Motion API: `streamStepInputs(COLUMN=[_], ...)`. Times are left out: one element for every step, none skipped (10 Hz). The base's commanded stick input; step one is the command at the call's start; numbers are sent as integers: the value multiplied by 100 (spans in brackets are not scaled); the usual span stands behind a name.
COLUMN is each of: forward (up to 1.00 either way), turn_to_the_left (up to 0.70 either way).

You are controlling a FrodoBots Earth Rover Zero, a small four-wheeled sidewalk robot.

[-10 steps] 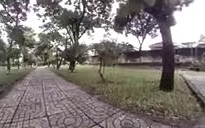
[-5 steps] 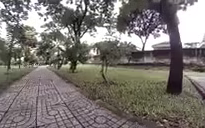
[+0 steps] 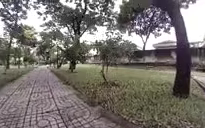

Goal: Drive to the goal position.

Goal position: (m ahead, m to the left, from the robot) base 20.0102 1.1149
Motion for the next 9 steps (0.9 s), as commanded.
streamStepInputs(forward=[50,50,50,50,50,50,50,50,50], turn_to_the_left=[0,0,0,0,0,0,0,0,9])
